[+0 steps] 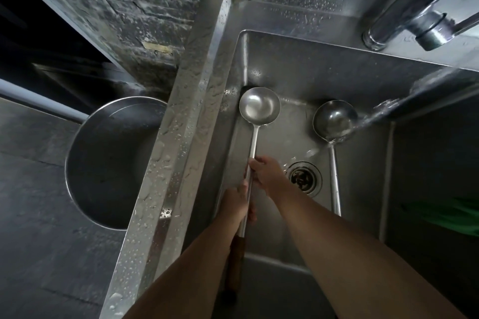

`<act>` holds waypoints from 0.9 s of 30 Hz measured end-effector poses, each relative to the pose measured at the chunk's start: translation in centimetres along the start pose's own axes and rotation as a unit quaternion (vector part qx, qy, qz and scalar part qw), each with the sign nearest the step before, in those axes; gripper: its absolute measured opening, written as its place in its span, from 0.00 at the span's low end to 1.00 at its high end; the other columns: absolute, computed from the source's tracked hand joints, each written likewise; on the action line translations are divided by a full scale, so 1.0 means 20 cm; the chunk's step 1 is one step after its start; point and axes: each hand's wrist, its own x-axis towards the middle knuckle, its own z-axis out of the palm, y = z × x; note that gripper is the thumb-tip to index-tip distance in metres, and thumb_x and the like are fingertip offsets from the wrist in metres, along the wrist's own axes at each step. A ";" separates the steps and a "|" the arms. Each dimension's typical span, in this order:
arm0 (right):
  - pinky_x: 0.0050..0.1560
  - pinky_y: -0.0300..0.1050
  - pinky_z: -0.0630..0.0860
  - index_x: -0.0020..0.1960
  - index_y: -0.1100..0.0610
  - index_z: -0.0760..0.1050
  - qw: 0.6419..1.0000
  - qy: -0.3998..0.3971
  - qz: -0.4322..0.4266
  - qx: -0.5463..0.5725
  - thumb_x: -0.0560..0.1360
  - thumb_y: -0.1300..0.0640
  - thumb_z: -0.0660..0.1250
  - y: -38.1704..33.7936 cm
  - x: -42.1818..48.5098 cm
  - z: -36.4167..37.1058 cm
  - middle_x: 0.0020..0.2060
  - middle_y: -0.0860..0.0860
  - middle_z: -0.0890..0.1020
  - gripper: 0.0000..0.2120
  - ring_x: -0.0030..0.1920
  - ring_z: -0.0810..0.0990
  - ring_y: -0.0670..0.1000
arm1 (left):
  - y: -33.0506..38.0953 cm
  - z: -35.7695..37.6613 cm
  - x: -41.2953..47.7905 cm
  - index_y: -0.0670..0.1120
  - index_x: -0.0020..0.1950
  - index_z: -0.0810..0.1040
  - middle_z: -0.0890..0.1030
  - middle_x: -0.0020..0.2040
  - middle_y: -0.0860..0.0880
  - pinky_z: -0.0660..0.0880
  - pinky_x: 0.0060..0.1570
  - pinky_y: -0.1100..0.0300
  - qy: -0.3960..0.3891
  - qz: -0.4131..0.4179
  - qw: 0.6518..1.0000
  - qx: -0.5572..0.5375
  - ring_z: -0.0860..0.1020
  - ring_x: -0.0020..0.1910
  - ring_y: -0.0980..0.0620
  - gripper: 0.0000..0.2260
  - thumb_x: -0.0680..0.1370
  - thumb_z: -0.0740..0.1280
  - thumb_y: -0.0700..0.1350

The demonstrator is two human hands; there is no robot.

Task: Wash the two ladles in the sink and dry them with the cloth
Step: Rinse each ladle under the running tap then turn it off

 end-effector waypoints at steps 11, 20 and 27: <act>0.31 0.38 0.71 0.39 0.54 0.75 0.999 -0.008 0.025 -0.044 0.76 0.63 0.63 -0.12 -0.44 -0.52 0.31 0.51 0.77 0.09 0.28 0.75 0.47 | 0.16 0.05 -0.25 0.41 0.66 0.73 0.78 0.63 0.40 0.74 0.59 0.53 0.082 0.098 0.952 0.278 0.78 0.60 0.42 0.16 0.79 0.59 0.43; 0.37 0.42 0.72 0.36 0.53 0.74 0.981 0.128 -0.005 -0.145 0.73 0.64 0.68 0.09 -0.56 -0.94 0.33 0.51 0.77 0.09 0.36 0.76 0.51 | 0.15 0.55 -0.49 0.43 0.63 0.75 0.80 0.57 0.44 0.75 0.49 0.57 -0.053 0.045 0.986 0.154 0.77 0.51 0.49 0.14 0.80 0.61 0.46; 0.24 0.41 0.77 0.37 0.66 0.76 0.985 0.064 0.095 0.132 0.72 0.73 0.67 0.14 -0.58 -0.82 0.27 0.60 0.78 0.06 0.23 0.78 0.52 | 0.05 0.66 -0.62 0.42 0.58 0.76 0.80 0.37 0.43 0.79 0.33 0.55 -0.221 -0.105 0.969 -0.034 0.80 0.33 0.47 0.10 0.77 0.66 0.38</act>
